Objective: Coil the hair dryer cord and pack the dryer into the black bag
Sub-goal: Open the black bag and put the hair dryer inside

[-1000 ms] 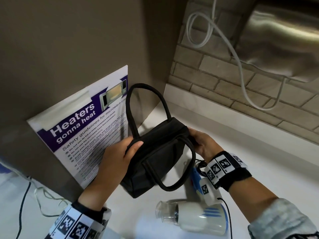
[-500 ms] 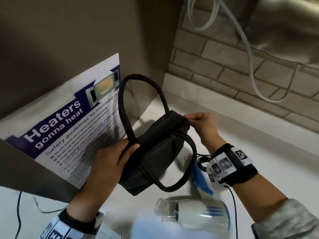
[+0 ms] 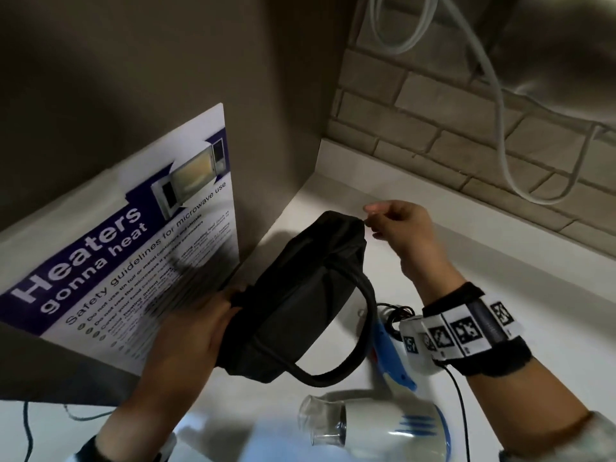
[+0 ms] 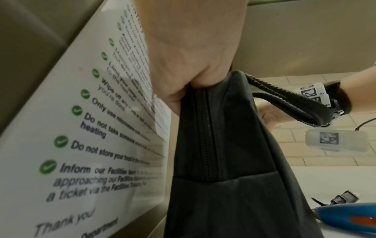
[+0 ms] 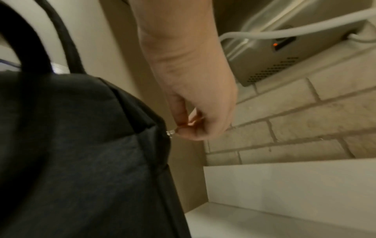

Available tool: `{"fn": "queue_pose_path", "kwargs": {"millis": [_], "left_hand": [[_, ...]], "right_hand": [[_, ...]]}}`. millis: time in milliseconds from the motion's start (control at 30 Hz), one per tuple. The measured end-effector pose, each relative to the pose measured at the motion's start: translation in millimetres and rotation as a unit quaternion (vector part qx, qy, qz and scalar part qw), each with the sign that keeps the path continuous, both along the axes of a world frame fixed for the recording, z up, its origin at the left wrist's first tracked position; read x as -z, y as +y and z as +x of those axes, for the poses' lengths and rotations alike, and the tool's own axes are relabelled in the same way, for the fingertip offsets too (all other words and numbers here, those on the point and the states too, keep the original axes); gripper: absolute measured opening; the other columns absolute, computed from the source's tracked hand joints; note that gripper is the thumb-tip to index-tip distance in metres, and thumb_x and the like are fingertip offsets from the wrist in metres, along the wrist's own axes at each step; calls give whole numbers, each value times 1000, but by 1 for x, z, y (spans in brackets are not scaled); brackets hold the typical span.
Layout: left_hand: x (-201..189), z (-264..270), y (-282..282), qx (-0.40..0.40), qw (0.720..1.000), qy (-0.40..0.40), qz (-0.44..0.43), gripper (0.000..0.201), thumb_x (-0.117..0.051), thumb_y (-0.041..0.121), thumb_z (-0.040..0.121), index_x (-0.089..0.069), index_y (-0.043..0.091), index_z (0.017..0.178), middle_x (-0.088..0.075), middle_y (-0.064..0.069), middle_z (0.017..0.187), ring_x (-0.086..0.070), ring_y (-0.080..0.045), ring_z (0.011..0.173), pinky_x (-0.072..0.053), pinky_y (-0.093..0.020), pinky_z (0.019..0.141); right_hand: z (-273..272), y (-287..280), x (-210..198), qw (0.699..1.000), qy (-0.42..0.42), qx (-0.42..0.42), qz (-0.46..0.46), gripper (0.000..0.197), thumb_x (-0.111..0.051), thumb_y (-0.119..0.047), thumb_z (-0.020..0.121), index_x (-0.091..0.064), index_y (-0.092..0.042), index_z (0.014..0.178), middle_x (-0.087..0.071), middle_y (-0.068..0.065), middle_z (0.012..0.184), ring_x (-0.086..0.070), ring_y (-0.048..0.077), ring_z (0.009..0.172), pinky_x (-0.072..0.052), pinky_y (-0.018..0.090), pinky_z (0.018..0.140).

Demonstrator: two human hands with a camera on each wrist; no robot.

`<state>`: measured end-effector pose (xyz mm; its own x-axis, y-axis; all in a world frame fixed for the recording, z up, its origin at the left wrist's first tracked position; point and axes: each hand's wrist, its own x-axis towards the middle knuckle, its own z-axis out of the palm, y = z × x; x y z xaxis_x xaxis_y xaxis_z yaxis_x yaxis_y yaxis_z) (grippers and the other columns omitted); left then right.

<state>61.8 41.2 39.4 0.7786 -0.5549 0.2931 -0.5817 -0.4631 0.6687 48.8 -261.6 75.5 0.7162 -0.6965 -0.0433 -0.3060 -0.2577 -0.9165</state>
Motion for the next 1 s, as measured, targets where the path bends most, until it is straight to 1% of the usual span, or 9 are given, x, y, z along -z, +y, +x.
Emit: {"fn": "queue_pose_path", "kwargs": {"millis": [133,233,333,433,500,667,800,933,1000], "left_hand": [[7,-1,-3,-8,1000,2,-13,34,-45,43,86,-66,17,83,-51,16,51,-53,11,51,-33,-7,43],[7,-7,-9,-48,999,22,-12,58,-38,64,87,-70,16,84,-56,3,46,-57,-7,48,-42,-20,50],[2,-6,-9,-65,992,74,-74,33,-45,51,91,-68,29,97,-65,13,62,-63,1,64,-42,-9,58],[-2,-3,-6,-58,993,79,-62,34,-48,55,90,-67,27,90,-64,6,56,-64,-8,61,-44,-14,55],[-5,-2,-8,-65,993,80,-57,12,-54,41,89,-63,36,84,-63,7,58,-62,-10,60,-40,-14,51],[-6,-2,-14,-76,980,154,-104,39,-52,47,83,-64,13,69,-63,-10,59,-61,-14,64,-43,-17,56],[-7,2,-17,-73,967,205,-131,45,-54,49,78,-65,6,71,-64,-15,63,-61,-17,68,-42,-13,56],[-2,9,-12,-36,979,173,-100,43,-57,47,81,-68,6,73,-68,-12,64,-65,-20,64,-47,-27,60],[3,12,-10,-23,989,122,-85,39,-56,48,83,-73,14,78,-73,0,69,-68,-10,69,-48,-18,60]], "right_hand": [[-4,25,-14,903,27,-44,-427,22,-56,-3,81,-72,-16,90,-70,5,84,-63,24,78,-34,24,62],[-3,34,-16,839,0,-106,-534,21,-61,0,78,-69,-13,93,-67,8,78,-62,29,74,-40,27,59],[-3,21,-18,901,5,-147,-408,16,-61,-6,84,-67,-17,93,-67,-4,76,-57,7,67,-41,19,62],[-7,6,-20,987,8,-143,-77,16,-56,-4,90,-66,-17,90,-64,-4,74,-57,2,65,-47,17,68],[-11,6,-21,981,39,-162,96,16,-54,-8,93,-65,-17,100,-64,2,86,-61,10,79,-51,24,74],[-19,19,-15,965,139,-207,85,34,-55,-45,90,-61,-28,118,-64,-5,112,-59,8,105,-51,29,81],[-9,8,8,956,174,-136,195,34,-51,-33,96,-67,-3,95,-66,9,87,-61,16,78,-54,25,72],[0,-7,12,929,207,-112,287,14,-59,0,89,-63,-2,76,-61,3,53,-56,7,48,-52,15,50],[1,-12,2,926,258,-148,232,17,-65,-5,86,-63,-3,70,-58,0,46,-52,6,42,-48,14,47]]}}
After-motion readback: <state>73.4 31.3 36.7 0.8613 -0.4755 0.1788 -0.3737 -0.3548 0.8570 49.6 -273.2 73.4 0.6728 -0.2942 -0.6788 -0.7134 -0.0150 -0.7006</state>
